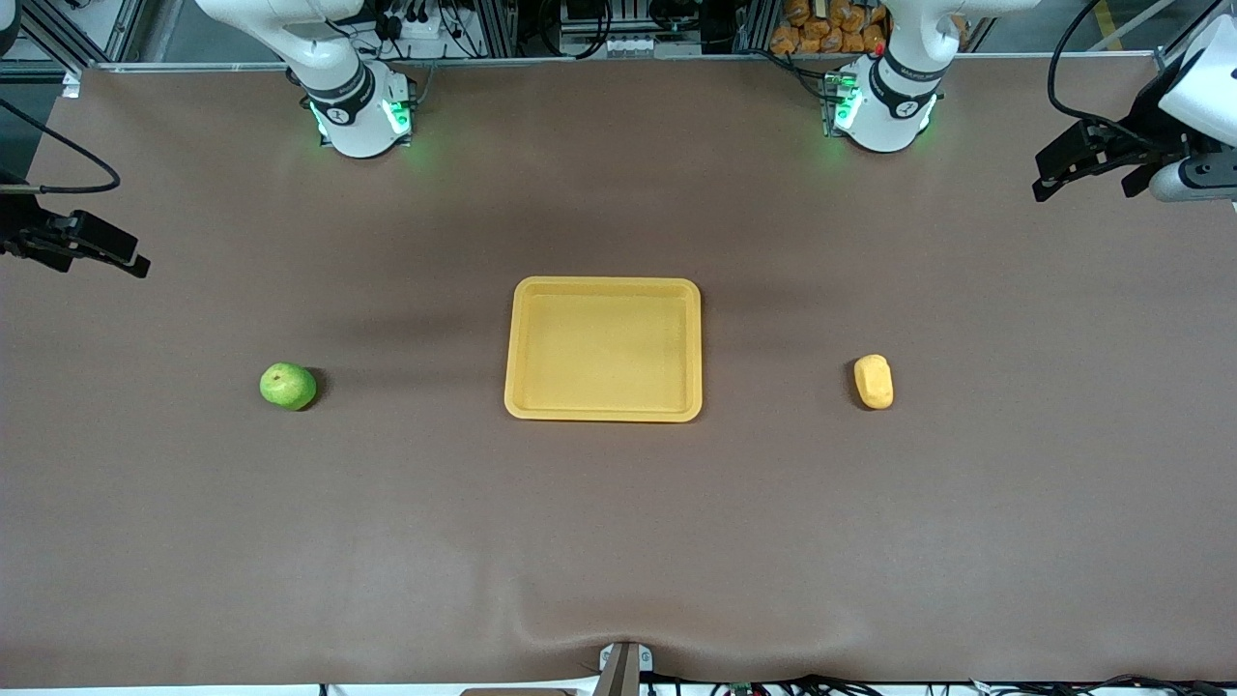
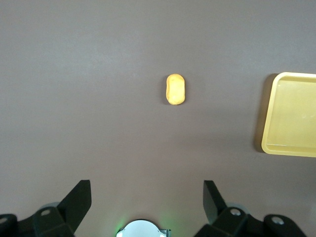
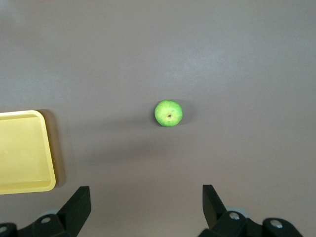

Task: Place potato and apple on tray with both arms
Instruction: 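Move the left gripper toward the yellow potato while the right gripper starts moving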

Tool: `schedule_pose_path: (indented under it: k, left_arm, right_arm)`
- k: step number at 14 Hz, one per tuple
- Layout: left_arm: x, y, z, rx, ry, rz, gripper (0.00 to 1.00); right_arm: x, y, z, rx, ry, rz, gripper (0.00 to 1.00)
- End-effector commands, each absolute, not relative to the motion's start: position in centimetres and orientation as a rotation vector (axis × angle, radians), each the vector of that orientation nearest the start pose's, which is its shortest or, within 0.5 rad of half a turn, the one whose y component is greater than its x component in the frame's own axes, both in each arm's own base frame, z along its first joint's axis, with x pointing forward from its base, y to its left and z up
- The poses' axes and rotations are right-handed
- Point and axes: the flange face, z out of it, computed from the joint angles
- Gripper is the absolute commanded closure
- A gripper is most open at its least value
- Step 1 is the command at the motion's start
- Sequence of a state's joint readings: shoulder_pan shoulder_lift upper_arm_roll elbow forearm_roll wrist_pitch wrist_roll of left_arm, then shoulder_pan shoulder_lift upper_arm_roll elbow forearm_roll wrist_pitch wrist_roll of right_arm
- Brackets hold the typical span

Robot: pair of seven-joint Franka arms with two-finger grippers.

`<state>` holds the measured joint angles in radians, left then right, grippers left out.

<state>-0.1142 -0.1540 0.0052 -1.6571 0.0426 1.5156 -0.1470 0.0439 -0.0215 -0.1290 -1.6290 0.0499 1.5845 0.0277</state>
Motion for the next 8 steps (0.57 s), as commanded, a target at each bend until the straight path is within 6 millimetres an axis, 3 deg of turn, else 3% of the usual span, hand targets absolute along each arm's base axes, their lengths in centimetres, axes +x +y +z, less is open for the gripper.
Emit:
schedule_pose_path:
  k: [1,6,8]
  left_arm:
    - [49.8,-4.8,66.6,-3.121,-0.07,-0.013,0.0]
    - [50.1,-4.5,66.4,-3.112,-0.054,-0.01,0.0]
    - [50.6,-4.4,66.1,-3.11,-0.063,-0.003,0.0]
  right_arm:
    - [54.4,-3.4,61.5,-3.082,0.136,0.038,0.0]
    - [54.4,-2.5,60.9,-3.086,0.112,0.065,0.0]
    - [54.2,-1.1,60.0,-3.085,0.074,0.137,0.0]
